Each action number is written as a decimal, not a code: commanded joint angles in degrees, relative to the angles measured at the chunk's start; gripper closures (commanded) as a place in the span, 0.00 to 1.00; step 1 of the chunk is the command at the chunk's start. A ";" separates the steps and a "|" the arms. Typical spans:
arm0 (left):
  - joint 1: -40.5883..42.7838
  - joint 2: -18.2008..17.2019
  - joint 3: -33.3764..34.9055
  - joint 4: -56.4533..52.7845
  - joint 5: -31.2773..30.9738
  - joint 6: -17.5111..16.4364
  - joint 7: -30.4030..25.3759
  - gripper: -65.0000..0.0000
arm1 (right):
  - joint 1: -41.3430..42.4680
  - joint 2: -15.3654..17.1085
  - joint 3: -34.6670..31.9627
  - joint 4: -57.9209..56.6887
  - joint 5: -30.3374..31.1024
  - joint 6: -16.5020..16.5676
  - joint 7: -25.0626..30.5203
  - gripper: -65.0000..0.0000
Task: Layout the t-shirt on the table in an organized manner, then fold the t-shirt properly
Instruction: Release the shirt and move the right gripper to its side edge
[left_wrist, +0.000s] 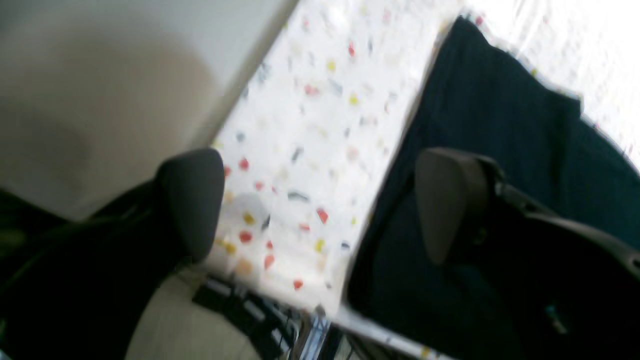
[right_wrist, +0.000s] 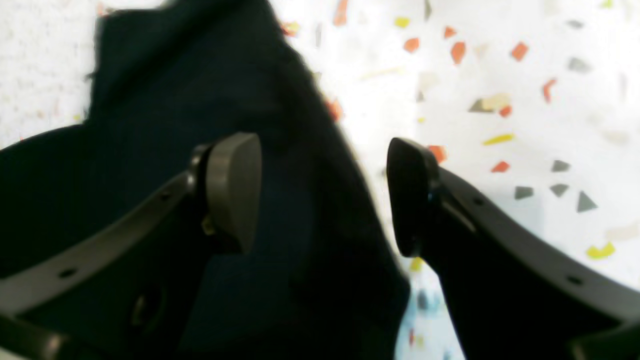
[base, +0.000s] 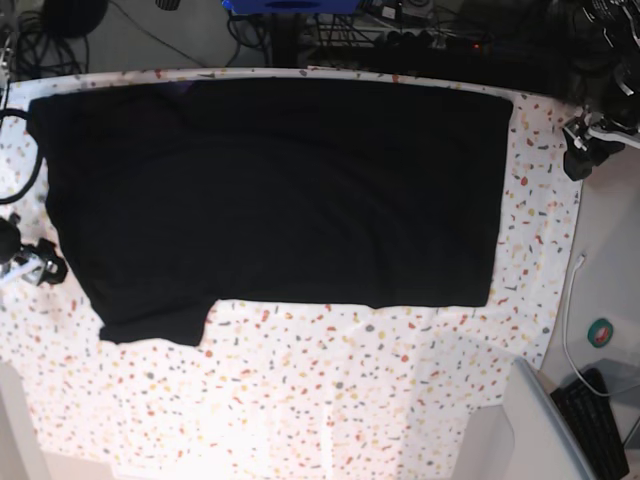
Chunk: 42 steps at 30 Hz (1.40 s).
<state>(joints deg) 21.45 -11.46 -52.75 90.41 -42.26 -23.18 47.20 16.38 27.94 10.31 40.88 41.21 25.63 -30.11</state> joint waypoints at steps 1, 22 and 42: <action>0.04 -1.33 -0.48 0.71 -0.77 -0.51 -1.44 0.12 | 2.91 0.94 -2.35 -2.95 0.94 0.61 2.55 0.43; -0.49 -1.24 -0.39 -1.75 -0.77 -0.51 -1.53 0.12 | -0.78 -0.47 -9.12 -3.83 1.56 0.61 14.86 1.00; -1.80 -1.42 5.32 -2.81 -0.77 -0.43 -1.62 0.12 | -25.22 -18.05 19.89 40.57 1.12 0.53 -16.71 1.00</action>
<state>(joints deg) 19.35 -11.77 -47.13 86.91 -42.28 -23.38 46.54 -9.34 8.80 29.85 80.29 41.54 25.89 -47.86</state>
